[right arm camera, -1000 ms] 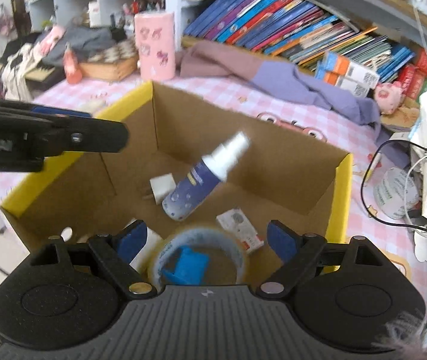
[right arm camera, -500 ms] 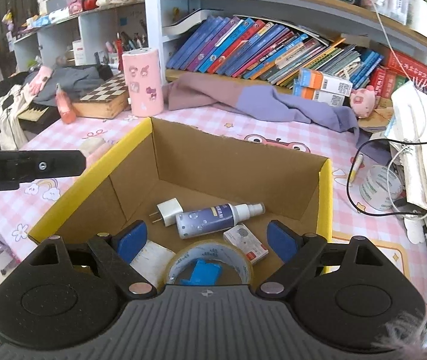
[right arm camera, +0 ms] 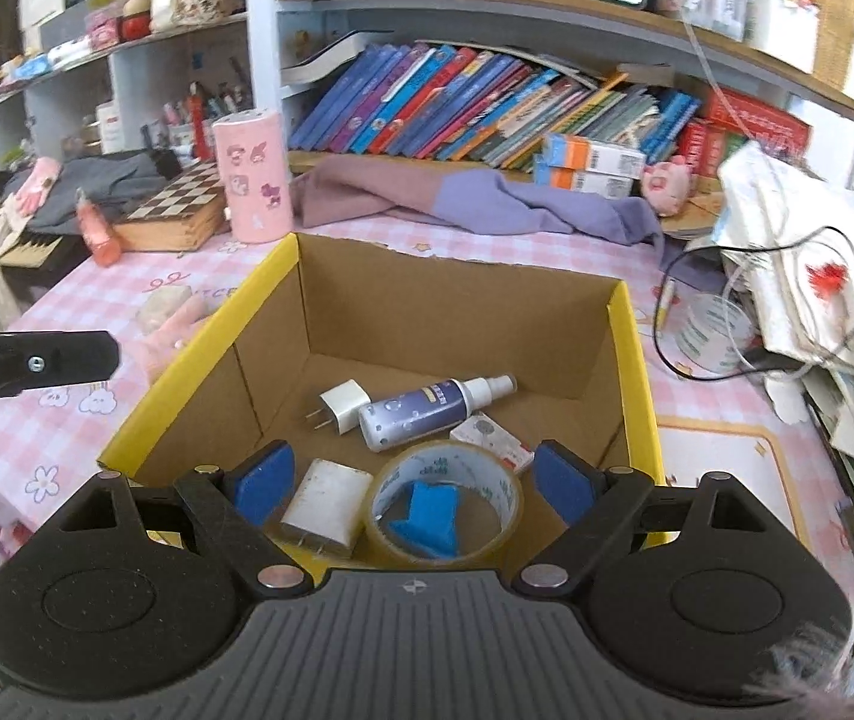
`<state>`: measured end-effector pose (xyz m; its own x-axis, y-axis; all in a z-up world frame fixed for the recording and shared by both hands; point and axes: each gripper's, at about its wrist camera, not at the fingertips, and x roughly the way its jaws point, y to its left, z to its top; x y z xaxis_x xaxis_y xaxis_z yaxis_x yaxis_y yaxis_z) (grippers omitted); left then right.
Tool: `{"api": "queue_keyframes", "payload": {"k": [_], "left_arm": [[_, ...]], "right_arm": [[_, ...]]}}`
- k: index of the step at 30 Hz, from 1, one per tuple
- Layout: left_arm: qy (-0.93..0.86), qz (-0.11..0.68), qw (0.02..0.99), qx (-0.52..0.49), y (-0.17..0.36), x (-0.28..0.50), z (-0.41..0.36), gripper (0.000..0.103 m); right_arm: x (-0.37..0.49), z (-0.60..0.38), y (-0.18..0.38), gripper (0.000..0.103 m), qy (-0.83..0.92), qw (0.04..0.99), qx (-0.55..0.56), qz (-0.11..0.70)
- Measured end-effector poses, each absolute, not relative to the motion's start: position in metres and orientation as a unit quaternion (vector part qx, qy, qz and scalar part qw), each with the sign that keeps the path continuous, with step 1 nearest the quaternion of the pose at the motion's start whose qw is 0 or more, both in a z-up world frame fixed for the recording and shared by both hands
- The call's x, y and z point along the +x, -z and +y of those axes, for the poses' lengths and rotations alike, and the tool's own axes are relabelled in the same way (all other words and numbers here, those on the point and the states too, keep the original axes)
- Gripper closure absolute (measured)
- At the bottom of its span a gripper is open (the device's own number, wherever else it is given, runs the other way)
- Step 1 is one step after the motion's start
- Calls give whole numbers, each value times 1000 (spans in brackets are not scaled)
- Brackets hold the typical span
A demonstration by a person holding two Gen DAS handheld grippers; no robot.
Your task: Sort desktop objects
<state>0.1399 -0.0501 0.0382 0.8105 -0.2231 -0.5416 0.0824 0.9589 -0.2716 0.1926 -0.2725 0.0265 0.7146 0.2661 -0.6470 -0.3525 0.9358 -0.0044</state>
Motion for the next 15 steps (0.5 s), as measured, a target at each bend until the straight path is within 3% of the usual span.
{"api": "queue_keyframes", "payload": {"k": [15], "left_arm": [[129, 293, 942, -102, -42, 87, 6, 43]], "right_arm": [[109, -212, -34, 17, -110, 943, -26, 313]]}}
